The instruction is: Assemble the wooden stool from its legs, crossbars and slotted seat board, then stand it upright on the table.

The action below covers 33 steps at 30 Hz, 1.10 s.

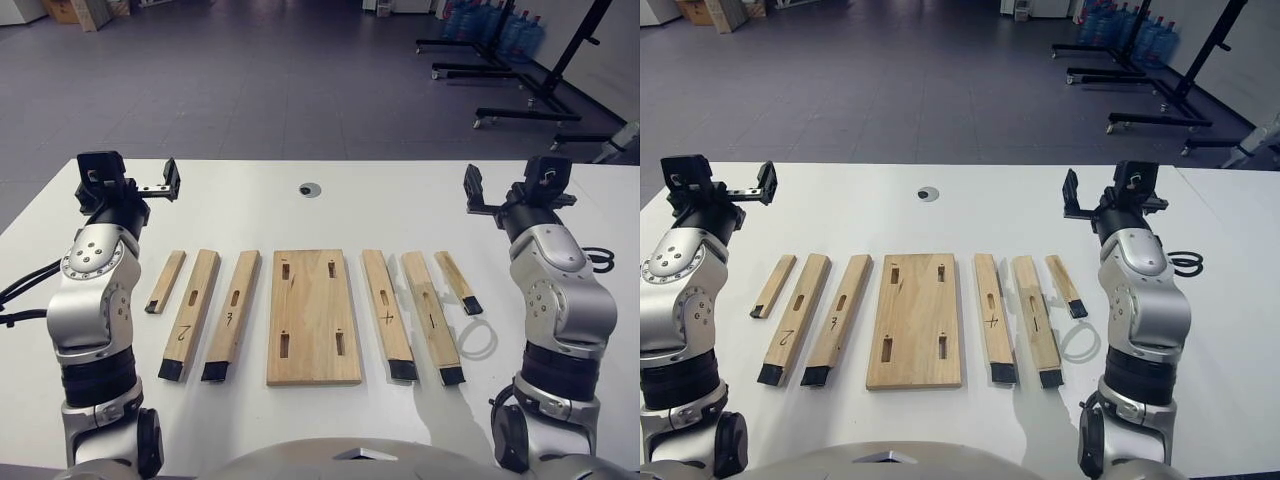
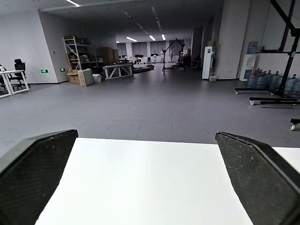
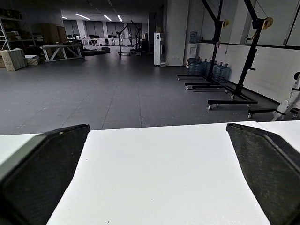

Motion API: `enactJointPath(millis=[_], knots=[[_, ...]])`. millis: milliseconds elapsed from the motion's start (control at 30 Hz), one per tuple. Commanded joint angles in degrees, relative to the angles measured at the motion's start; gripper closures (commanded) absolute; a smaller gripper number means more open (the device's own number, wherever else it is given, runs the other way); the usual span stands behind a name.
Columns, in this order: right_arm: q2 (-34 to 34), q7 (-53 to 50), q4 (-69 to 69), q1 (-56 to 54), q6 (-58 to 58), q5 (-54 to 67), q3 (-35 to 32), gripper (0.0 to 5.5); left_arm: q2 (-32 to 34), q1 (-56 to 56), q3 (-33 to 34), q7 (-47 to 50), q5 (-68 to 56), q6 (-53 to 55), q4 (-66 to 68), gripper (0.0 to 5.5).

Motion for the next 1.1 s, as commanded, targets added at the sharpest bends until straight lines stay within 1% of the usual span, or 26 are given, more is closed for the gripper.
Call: enactJointPath(millis=[33, 167, 267, 367, 433, 500, 633, 800, 933, 1000, 1100], knots=[[0.51, 0.13, 1.75, -1.37, -0.46, -0.51, 0.90, 0.15, -0.14, -2.11, -0.39, 0.51, 0.97, -1.06, 2.03, 0.10], [0.06, 1.11, 3.71, -1.94, -1.19, -1.75, 2.90, 0.15, 0.13, -1.74, -0.38, 0.39, 1.42, -1.43, 2.55, 0.10], [-0.24, 2.14, 3.46, -1.33, -1.01, -0.98, 2.10, 0.15, -0.79, -0.77, -2.20, 0.65, 2.08, -0.98, 1.16, 0.10], [-0.48, 2.16, 3.75, -0.68, -1.29, -1.57, 1.62, 0.15, -0.68, -1.15, -3.53, 0.27, 3.01, -1.32, 2.86, 0.10], [-0.11, 2.36, 3.67, -0.12, -1.47, -1.70, 1.71, 0.15, -0.58, -2.65, -2.45, -0.03, 2.09, -0.50, 3.40, 0.10], [-0.15, 2.66, 4.21, -0.93, -1.75, -1.96, 2.24, 0.15, -0.22, -1.85, -1.38, -0.05, 2.07, -0.62, 3.16, 0.10], [-1.30, 3.79, 3.69, -0.66, -1.38, -1.80, 1.80, 0.15, 0.09, 3.01, -1.13, -0.90, 2.47, 0.68, -1.05, 0.10], [-3.95, 6.66, -1.21, 6.12, 4.59, 0.24, -1.45, 0.15, -0.33, 11.48, 2.58, -1.14, 1.52, 5.75, -8.46, 0.10], [-5.80, 11.48, -4.69, 16.12, 11.66, 3.51, -3.70, 0.15, -2.22, 18.01, 8.19, -1.19, -0.59, 9.66, -12.18, 0.10], [-5.71, 13.44, -1.79, 19.28, 11.18, 3.73, -2.88, 0.15, -2.63, 19.47, 9.02, -1.18, -0.61, 9.18, -11.58, 0.10], [-5.31, 15.24, 4.92, 21.29, 7.19, 2.05, 0.16, 0.15, -2.83, 18.94, 9.37, -1.00, -0.34, 8.05, -9.13, 0.10]])
